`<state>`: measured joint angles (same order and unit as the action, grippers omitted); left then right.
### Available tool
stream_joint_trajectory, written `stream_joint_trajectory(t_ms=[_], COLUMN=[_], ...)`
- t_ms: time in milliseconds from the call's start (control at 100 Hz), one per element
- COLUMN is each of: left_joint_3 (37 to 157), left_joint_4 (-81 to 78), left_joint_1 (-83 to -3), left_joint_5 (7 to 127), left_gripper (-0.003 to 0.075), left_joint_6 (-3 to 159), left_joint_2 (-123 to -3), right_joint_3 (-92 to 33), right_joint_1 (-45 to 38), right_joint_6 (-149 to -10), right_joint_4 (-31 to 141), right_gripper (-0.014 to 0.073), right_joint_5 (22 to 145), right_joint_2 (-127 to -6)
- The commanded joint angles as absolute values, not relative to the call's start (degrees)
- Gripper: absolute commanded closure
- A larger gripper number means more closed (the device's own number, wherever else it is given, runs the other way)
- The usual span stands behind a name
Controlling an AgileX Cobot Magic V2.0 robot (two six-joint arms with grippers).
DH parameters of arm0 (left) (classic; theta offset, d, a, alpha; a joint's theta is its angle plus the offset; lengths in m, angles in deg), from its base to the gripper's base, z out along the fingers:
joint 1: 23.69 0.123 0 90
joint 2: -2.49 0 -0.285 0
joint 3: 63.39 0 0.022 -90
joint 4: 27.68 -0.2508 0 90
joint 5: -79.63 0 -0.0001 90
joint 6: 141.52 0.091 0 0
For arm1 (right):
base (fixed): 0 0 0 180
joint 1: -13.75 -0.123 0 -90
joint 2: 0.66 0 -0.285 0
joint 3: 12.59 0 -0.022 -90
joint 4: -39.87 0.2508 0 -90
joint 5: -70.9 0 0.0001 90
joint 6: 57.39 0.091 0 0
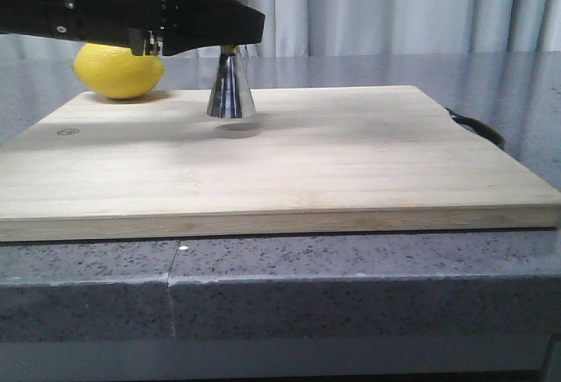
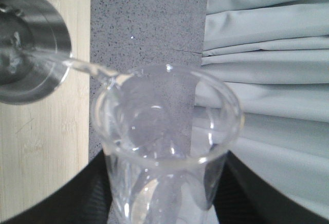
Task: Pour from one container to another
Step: 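Tilt the beaker over the jigger cup, pouring liquid in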
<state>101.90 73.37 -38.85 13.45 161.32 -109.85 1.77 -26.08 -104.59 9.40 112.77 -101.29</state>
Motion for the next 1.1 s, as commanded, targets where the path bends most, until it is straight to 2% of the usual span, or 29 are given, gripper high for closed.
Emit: stream_joint_trajectory(t_ms=[0,920,1090], left_joint_3=[103.7,103.7,103.7], left_joint_4=[77.8,77.8,77.8], left_joint_1=[-39.3,-39.3,-39.3], left_joint_5=[6.9,6.9,6.9], left_gripper=[0.0531,0.0531,0.0531], left_joint_6=[161.0,161.0,161.0], left_joint_2=[-107.1,-107.1,-107.1], right_joint_3=[3.9,3.9,3.9], right_joint_1=[-25.9,-25.9,-25.9], right_joint_6=[-105.0,-105.5,-97.0], right_joint_4=[7.0,7.4,12.0], right_gripper=[0.0306,0.0306,0.0306], right_joint_5=[109.1,109.1,109.6], right_joint_2=[-98.7,-98.7,-98.7])
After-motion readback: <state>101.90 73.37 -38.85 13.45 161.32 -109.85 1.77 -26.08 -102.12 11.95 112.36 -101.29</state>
